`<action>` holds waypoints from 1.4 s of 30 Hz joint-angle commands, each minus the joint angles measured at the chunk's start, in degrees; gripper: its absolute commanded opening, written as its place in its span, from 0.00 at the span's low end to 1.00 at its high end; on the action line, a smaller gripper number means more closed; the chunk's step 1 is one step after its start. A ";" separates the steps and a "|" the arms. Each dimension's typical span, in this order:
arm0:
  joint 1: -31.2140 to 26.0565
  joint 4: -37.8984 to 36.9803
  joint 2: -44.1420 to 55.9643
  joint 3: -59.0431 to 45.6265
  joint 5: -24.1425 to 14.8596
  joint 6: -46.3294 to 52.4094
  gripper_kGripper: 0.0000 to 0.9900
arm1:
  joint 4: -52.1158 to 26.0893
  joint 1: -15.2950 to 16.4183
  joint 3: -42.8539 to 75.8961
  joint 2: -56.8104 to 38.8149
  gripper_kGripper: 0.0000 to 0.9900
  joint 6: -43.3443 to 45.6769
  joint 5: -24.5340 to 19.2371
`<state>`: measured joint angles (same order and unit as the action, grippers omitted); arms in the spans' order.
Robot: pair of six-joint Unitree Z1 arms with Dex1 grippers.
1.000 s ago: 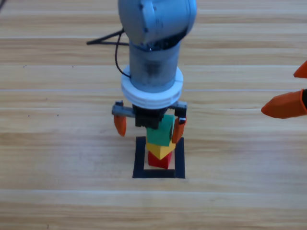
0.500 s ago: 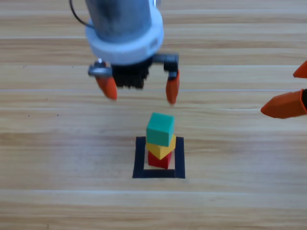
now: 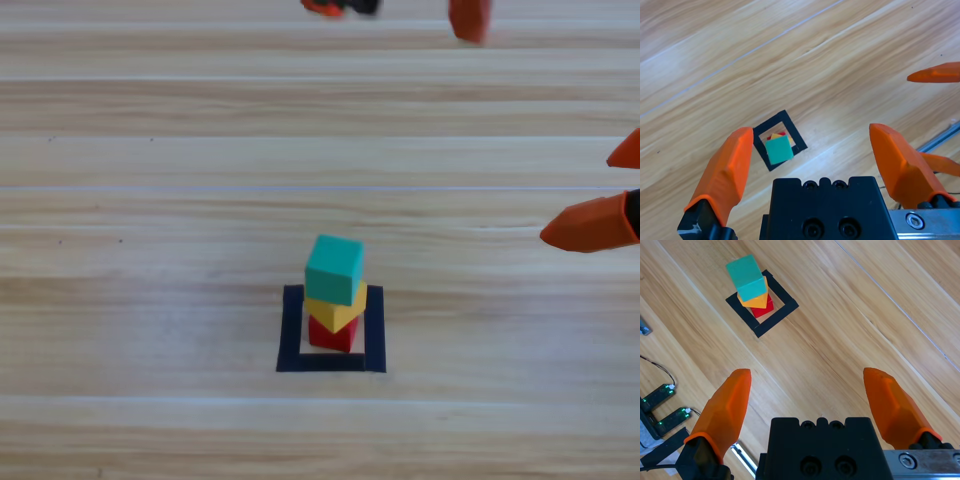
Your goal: Stack the blocks in the rectangular block: red at the bottom, yellow in the middle, green on top
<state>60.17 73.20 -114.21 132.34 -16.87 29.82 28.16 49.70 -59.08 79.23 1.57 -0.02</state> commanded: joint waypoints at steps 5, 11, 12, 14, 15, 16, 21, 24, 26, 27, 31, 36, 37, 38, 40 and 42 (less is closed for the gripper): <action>1.00 -33.39 18.15 -43.57 2.99 -7.58 1.00 | 1.28 -1.71 0.55 2.51 1.00 -0.52 1.16; 0.12 -33.39 18.85 -43.04 3.43 -8.29 1.00 | 1.55 -2.77 0.64 2.42 1.00 -0.52 1.07; 0.12 -33.48 18.94 -43.04 3.34 -8.29 1.00 | 1.55 -2.94 0.64 2.42 1.00 -0.52 1.07; -0.23 -33.48 18.94 -43.22 3.34 -8.29 1.00 | 1.55 -2.94 0.64 2.42 1.00 -0.52 1.07; -0.32 -33.48 18.85 -43.39 3.34 -8.29 1.00 | 1.55 -2.94 0.64 2.42 1.00 -0.52 1.07; -0.41 -33.48 18.85 -43.48 3.25 -8.20 1.00 | 1.55 -3.03 0.64 2.42 1.00 -0.52 1.07; -0.76 -33.39 18.94 -43.92 3.25 -8.11 1.00 | 1.63 -3.47 0.64 2.42 1.00 -0.52 1.07; -0.85 -33.39 19.11 -44.01 3.16 -8.02 1.00 | 1.72 -3.47 0.55 2.42 1.00 -0.52 1.07; -1.11 -33.39 19.38 -44.27 3.16 -7.93 1.00 | 1.72 -3.47 0.55 2.51 1.00 -0.52 1.07; -1.37 -33.39 19.73 -44.62 3.16 -7.76 1.00 | 1.72 -3.47 0.55 2.51 1.00 -0.52 1.07; -2.78 -33.39 20.69 -45.06 3.34 -7.93 1.00 | 1.72 -3.47 0.55 2.69 1.00 -0.52 1.07; -6.65 -34.79 22.10 -45.06 4.48 -8.73 1.00 | 1.72 -3.47 0.55 2.69 1.00 -0.52 1.07; -7.79 -34.97 22.54 -45.24 4.57 -9.52 1.00 | 1.72 -3.47 0.55 2.69 1.00 -0.52 1.07; -9.64 -35.06 23.51 -45.85 5.71 -9.96 1.00 | 1.72 -3.47 0.55 2.69 1.00 -0.52 1.07; -16.05 -37.26 27.46 -49.72 11.69 -12.15 1.00 | 1.72 -3.47 0.55 2.69 1.00 -0.52 1.07; -20.27 -37.78 32.56 -53.24 13.01 -14.35 1.00 | 1.72 -3.56 0.55 2.69 1.00 -0.52 1.07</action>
<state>51.73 37.02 -91.36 85.82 -7.77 18.77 29.03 48.10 -59.09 79.23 1.57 0.04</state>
